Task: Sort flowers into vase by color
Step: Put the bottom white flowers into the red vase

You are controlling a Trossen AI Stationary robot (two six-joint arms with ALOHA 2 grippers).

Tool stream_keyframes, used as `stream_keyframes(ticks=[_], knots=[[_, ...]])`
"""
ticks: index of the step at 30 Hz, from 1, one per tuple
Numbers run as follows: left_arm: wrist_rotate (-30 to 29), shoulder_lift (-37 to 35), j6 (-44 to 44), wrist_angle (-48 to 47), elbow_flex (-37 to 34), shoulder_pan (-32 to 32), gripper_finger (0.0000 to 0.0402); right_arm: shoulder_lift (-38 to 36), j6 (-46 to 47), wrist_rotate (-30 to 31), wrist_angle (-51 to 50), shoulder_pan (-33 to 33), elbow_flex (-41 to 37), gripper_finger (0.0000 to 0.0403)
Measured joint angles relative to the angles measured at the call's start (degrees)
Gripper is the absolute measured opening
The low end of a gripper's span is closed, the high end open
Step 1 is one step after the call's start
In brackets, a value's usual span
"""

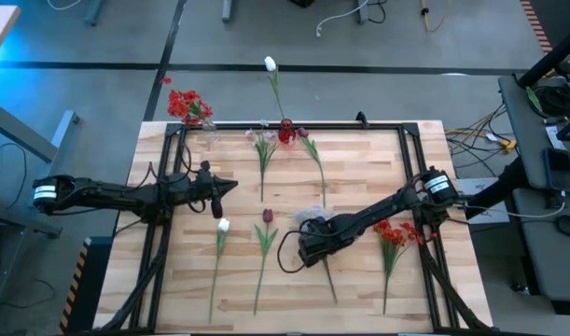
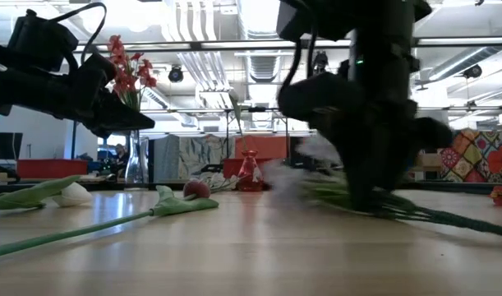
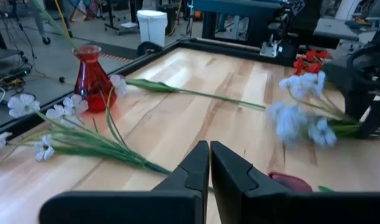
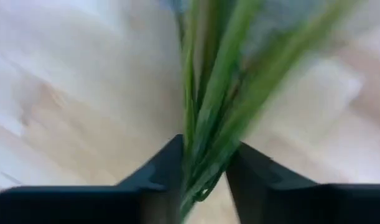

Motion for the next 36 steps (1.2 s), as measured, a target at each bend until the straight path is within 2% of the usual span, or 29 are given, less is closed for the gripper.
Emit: stream_keyframes(ticks=[4, 10, 13, 16, 20, 24, 30, 36], knots=[[0.0, 0.5, -0.4, 1.3, 0.0, 0.0, 0.0, -2.2, -6.0, 2.4, 0.0, -1.0, 0.0, 0.0022], [-1.6, 1.7, -2.2, 2.4, 0.0, 0.0, 0.0, -6.2, -22.0, 8.5, 0.9, -6.0, -0.1, 0.0015], [-3.1, 1.9, -2.1, 3.6, 0.0, 0.1, 0.0, -8.4, -33.6, 9.1, 7.4, -10.0, -1.5, 0.0014], [-4.2, 1.9, -2.3, 5.2, 0.0, 0.1, 0.0, -9.9, -46.1, 6.1, 16.2, -15.3, -2.9, 0.0014], [-6.6, 2.0, -3.1, 6.6, 0.0, 0.1, 0.0, -11.1, -61.9, -0.9, 27.1, -24.0, -3.0, 0.0013], [-9.1, 2.0, -2.3, 7.3, 0.0, 0.1, 0.0, -12.5, -73.8, -2.4, 38.6, -32.8, -3.0, 0.0013], [-9.1, 1.9, -1.1, 7.7, 0.0, 0.1, 0.0, -14.1, -83.7, -7.1, 57.0, -44.3, -3.0, 0.0013], [-9.2, 1.9, -0.3, 7.8, 0.0, 0.1, 0.0, -13.4, -84.2, -13.6, 73.0, -52.8, -3.0, 0.0013]])
